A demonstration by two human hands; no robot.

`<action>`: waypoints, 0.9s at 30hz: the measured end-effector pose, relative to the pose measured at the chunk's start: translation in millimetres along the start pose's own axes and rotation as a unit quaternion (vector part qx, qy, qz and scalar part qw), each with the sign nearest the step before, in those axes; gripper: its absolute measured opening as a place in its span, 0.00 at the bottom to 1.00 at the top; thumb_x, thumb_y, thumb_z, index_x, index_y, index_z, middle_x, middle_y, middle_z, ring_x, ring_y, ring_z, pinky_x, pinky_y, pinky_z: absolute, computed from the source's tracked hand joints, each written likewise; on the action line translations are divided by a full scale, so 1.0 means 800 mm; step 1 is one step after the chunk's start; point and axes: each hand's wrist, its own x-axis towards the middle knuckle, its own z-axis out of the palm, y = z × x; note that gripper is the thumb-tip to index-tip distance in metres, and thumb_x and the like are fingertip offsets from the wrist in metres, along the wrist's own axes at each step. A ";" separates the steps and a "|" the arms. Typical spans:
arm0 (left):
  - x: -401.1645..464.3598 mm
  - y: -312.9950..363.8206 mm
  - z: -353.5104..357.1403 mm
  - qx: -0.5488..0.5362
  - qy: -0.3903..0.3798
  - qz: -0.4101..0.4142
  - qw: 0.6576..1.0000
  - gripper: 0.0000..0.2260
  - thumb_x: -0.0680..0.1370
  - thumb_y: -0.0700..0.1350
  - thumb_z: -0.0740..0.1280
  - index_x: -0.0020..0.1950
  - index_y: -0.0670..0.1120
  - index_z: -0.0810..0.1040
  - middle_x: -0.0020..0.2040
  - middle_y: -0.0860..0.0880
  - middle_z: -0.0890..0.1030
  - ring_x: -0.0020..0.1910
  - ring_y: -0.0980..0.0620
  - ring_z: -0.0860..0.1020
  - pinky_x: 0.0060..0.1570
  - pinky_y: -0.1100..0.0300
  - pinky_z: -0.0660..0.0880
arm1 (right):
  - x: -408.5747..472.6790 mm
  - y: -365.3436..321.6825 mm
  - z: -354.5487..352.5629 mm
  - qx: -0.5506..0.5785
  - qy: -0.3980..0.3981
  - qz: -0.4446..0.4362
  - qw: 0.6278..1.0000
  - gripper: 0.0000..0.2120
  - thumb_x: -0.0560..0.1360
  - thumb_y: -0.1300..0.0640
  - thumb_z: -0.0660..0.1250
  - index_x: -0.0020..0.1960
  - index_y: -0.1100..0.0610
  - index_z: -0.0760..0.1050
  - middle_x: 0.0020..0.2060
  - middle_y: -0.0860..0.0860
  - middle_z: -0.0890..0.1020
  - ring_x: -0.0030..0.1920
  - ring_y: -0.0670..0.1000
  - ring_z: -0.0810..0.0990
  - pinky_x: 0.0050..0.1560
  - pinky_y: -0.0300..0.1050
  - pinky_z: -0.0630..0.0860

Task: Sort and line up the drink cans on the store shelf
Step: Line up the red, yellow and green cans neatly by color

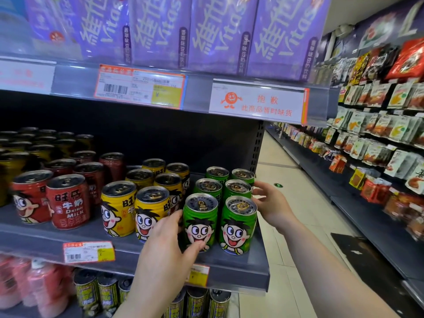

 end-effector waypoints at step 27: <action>0.005 -0.002 -0.004 -0.034 0.006 0.027 0.999 0.27 0.68 0.50 0.75 0.66 0.52 0.72 0.52 0.57 0.73 0.54 0.57 0.73 0.51 0.64 0.72 | -0.001 0.021 0.022 0.080 -0.020 -0.013 0.997 0.24 0.74 0.70 0.65 0.68 0.55 0.71 0.54 0.52 0.79 0.56 0.55 0.79 0.60 0.54 0.76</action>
